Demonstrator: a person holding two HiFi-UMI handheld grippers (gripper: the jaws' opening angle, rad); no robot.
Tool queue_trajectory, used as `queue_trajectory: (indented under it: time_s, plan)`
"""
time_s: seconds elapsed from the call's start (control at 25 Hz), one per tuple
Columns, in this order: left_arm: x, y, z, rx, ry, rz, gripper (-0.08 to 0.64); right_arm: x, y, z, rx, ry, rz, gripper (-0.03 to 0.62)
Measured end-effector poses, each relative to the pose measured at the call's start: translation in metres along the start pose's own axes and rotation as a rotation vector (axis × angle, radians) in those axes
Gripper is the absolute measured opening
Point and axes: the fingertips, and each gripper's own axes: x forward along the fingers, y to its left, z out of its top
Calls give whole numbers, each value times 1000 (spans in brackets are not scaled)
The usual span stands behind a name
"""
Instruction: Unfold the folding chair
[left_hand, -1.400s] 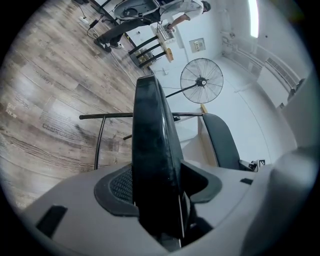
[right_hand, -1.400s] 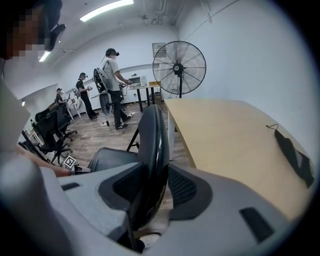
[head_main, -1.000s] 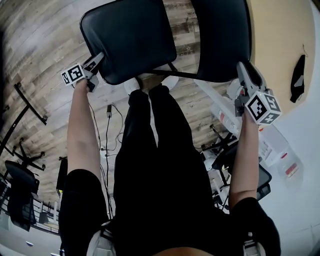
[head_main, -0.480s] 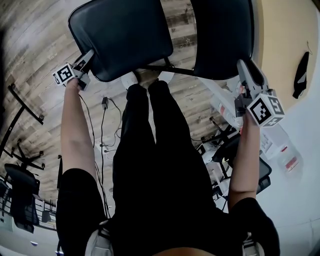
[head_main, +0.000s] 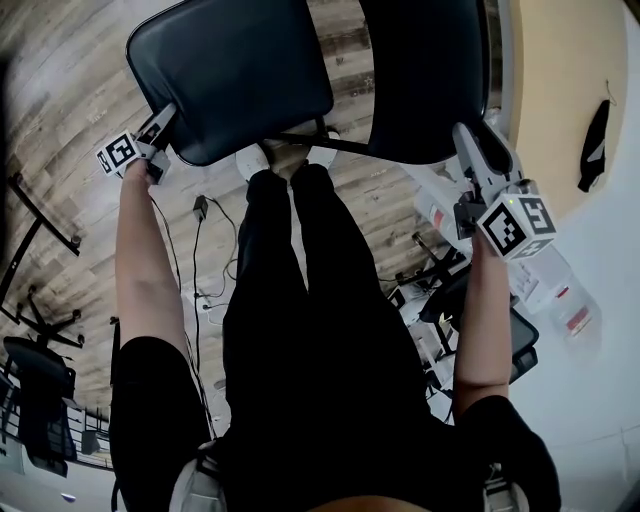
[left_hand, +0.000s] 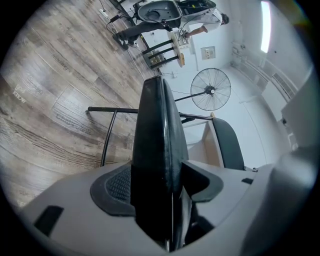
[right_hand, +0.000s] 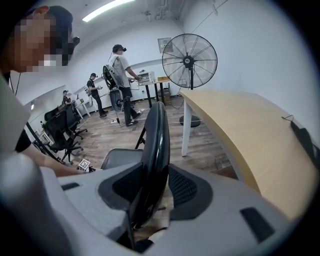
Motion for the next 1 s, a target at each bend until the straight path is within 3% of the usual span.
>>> queue_trajectory:
  time_s: [0.12, 0.28, 0.44, 0.56, 0.76, 0.88, 1.0]
  plan:
    - [-4, 2, 1, -25, -11, -23, 274, 1, 14, -1, 7, -7, 13, 152]
    - [-14, 21, 0, -47, -21, 41, 284, 2, 34, -2, 6, -7, 28, 152]
    - [-10, 14, -1, -63, -45, -18, 284, 1, 31, -4, 15, -8, 28, 152]
    - [-14, 20, 1, -35, -54, 37, 291, 0, 31, -2, 11, -20, 12, 152]
    - [-42, 22, 5, -42, -140, 146, 314, -9, 30, 12, -9, -66, -78, 257]
    - [-69, 9, 10, -37, -200, 198, 314, -19, 35, 27, -12, -84, -71, 262]
    - [-90, -21, 7, -28, -204, 194, 314, -33, 43, 45, -22, -108, -46, 262]
